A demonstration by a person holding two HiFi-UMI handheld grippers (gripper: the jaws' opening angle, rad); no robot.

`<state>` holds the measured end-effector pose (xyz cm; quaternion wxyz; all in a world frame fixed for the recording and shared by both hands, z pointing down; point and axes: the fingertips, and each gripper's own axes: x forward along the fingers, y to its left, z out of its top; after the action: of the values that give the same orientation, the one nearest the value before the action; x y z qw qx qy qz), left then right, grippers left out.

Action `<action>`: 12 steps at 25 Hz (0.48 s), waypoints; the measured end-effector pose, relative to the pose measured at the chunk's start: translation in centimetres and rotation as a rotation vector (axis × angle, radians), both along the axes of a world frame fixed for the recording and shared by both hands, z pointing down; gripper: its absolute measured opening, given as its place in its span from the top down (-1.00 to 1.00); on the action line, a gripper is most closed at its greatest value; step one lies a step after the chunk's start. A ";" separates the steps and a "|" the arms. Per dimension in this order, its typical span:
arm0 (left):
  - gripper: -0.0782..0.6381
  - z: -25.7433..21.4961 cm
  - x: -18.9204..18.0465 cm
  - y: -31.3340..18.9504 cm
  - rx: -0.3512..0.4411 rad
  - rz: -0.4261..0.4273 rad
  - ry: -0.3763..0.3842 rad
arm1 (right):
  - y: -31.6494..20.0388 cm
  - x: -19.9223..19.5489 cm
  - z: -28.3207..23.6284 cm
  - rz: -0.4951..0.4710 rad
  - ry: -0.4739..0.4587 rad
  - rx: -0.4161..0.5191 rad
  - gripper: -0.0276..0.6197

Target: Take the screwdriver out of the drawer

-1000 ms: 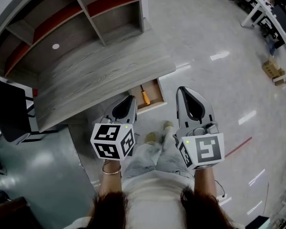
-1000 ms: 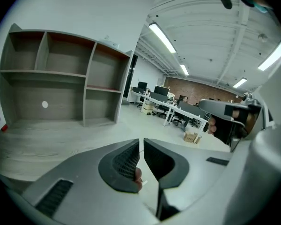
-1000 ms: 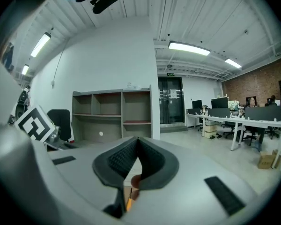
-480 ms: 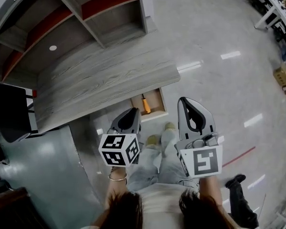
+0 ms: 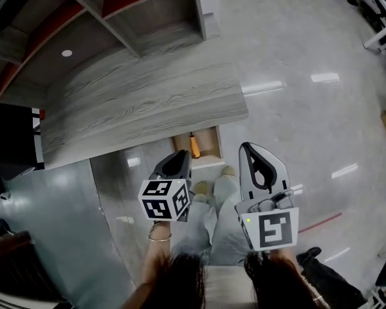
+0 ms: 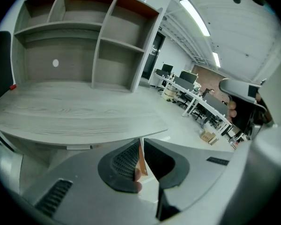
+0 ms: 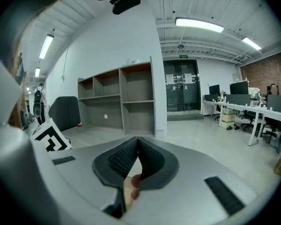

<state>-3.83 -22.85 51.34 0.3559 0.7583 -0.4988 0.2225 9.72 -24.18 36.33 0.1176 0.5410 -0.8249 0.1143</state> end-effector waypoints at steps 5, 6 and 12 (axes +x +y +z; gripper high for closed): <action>0.70 4.1 0.3 -0.7 -0.051 -0.031 -0.006 | -0.9 0.3 3.1 -0.023 -0.010 -0.026 0.83; 0.67 4.8 0.4 -0.8 -0.061 -0.036 -0.010 | -1.1 0.3 3.6 -0.025 -0.013 -0.029 0.83; 0.60 8.7 0.3 -1.3 -0.113 -0.067 -0.028 | -1.8 0.5 6.7 -0.032 -0.029 -0.064 0.83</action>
<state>-3.50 -24.14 60.07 0.3985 0.7167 -0.5153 0.2490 10.19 -25.99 43.02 0.1244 0.5220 -0.8310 0.1466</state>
